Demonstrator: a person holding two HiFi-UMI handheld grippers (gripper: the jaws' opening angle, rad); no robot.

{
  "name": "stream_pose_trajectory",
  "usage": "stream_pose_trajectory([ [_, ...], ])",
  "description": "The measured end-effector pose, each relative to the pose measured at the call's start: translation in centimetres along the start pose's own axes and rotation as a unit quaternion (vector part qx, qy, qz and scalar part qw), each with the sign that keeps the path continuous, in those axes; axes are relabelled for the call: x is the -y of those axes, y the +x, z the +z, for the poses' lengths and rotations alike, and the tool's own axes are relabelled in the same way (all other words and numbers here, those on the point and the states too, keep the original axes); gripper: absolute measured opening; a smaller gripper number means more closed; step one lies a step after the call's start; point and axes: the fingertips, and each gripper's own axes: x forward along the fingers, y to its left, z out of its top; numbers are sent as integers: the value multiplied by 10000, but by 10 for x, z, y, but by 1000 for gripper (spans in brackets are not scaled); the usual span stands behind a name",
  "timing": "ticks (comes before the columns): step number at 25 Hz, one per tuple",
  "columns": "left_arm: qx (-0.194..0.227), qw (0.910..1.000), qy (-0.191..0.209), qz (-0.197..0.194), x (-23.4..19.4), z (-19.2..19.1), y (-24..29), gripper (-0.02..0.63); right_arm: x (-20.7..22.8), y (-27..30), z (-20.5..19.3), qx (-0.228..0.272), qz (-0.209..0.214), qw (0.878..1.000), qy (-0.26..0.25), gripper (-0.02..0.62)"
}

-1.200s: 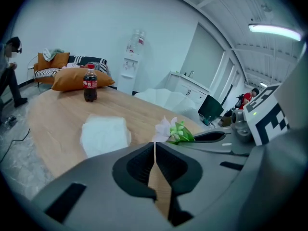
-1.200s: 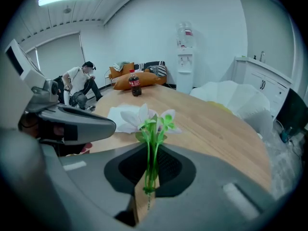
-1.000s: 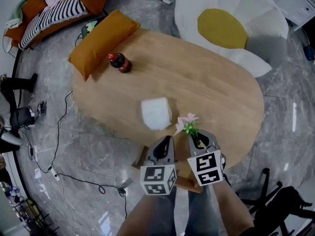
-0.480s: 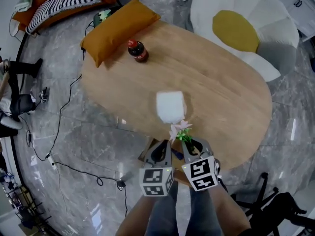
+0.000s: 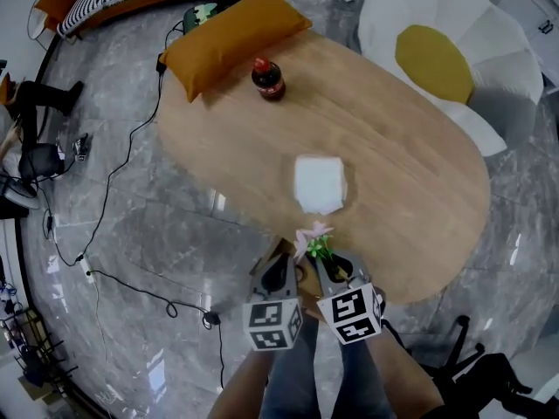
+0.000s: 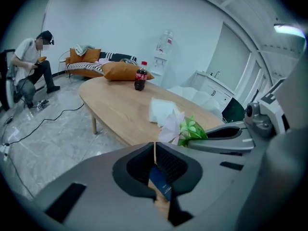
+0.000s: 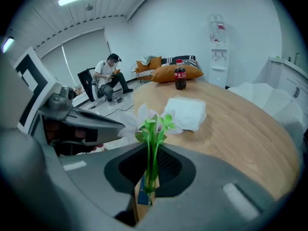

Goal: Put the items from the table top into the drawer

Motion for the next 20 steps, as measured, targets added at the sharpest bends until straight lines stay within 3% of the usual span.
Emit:
stream_pose_trajectory([
  [13,-130,9991,-298,276,-31,-24,-13,20,-54,25,-44,-479,581,9968,-271,23],
  [20,-330,9986,-320,273,-40,-39,-5,20,-59,38,-67,-696,660,9951,-250,24],
])
